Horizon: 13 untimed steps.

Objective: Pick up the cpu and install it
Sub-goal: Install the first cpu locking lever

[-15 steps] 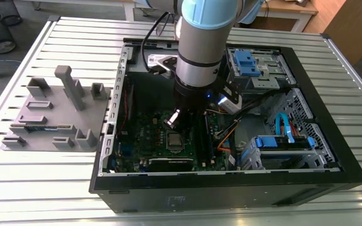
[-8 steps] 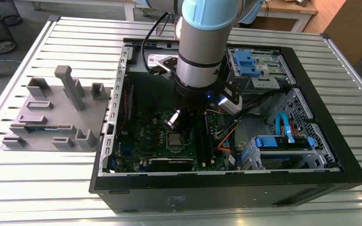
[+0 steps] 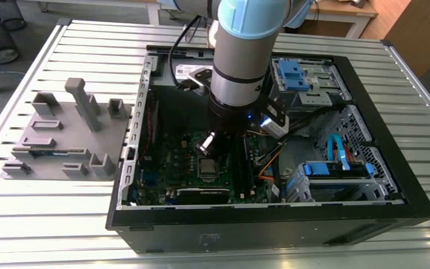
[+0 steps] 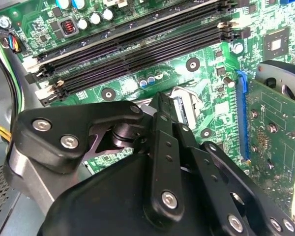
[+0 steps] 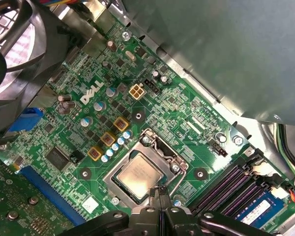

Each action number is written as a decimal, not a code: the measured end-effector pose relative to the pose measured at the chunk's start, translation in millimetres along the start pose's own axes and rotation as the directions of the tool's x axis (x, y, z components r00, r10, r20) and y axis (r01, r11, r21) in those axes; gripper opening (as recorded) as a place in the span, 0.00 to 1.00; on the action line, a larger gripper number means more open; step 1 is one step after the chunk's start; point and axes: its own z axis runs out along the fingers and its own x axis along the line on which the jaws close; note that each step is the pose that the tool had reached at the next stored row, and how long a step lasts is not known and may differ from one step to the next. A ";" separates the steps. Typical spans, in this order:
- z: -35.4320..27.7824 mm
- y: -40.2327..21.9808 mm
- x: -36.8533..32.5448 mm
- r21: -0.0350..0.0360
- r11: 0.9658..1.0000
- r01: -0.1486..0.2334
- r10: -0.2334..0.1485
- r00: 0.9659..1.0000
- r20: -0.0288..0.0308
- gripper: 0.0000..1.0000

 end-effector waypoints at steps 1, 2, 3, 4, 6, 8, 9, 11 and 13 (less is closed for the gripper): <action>0.1 0.0 0.1 -0.001 1.000 0.000 0.000 1.000 0.001 0.11; 0.1 -0.2 0.1 -0.003 1.000 0.000 0.000 1.000 0.003 0.11; 0.0 -0.4 0.3 -0.009 1.000 0.000 0.000 1.000 0.009 0.11; 0.1 -0.5 0.4 -0.017 1.000 0.000 0.000 1.000 0.016 0.11; 0.2 -0.8 0.7 -0.030 1.000 0.000 0.001 1.000 0.028 0.11; 0.3 -1.3 1.2 -0.040 0.999 -0.001 0.003 0.999 0.036 0.11; 0.4 -1.6 1.4 -0.043 0.999 -0.002 0.004 0.999 0.039 0.11; 0.5 -2.3 2.1 -0.048 0.999 -0.005 0.008 0.999 0.043 0.11; 0.6 -3.1 2.8 -0.053 0.999 -0.010 0.012 0.999 0.046 0.11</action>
